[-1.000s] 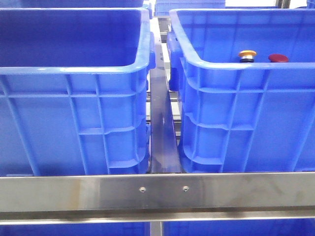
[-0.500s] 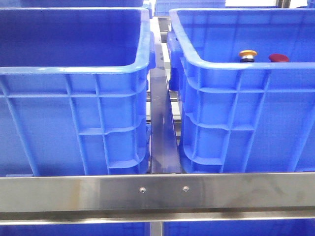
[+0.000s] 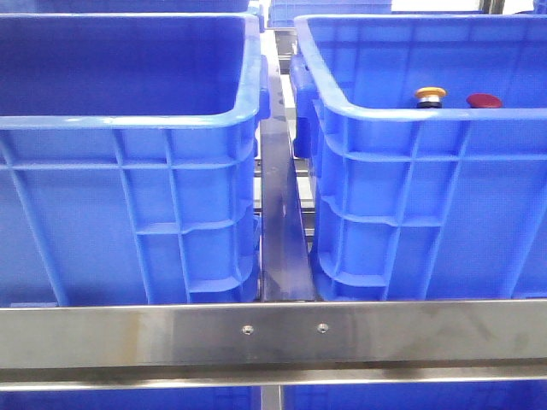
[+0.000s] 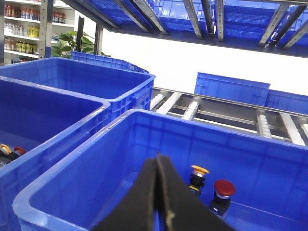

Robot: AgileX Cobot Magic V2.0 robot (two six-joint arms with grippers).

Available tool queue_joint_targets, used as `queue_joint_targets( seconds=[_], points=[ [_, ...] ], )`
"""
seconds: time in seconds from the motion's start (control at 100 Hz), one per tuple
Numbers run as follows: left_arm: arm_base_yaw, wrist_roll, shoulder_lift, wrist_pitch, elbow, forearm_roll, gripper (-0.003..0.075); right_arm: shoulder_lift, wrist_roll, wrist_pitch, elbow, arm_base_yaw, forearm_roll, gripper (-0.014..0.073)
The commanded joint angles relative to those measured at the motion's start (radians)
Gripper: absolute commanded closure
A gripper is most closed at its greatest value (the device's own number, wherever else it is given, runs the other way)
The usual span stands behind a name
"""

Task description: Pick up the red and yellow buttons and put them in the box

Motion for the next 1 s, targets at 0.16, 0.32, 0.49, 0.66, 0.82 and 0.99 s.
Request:
queue_joint_targets(
  seconds=[0.16,0.32,0.49,0.66,0.82,0.99],
  points=[
    [0.009,-0.010,0.007,-0.088,0.004,0.046,0.0740,0.007,0.001,0.025,-0.026,-0.008,0.114,0.0662],
    [0.061,-0.010,-0.026,-0.179,0.090,0.070,0.0740,0.007,0.001,0.026,-0.026,-0.008,0.114,0.0662],
    [0.160,-0.010,-0.113,-0.301,0.203,0.096,0.0740,0.007,0.001,0.026,-0.026,-0.008,0.114,0.0662],
    [0.296,-0.010,-0.199,-0.343,0.303,0.098,0.0740,0.007,0.001,0.027,-0.026,-0.008,0.114,0.0662],
    [0.404,-0.010,-0.279,-0.384,0.382,0.113,0.0740,0.007,0.001,0.027,-0.026,-0.008,0.114,0.0662],
    [0.533,-0.019,-0.361,-0.460,0.452,0.126,0.0740,0.007,0.001,0.027,-0.026,-0.008,0.114,0.0662]
  ],
)
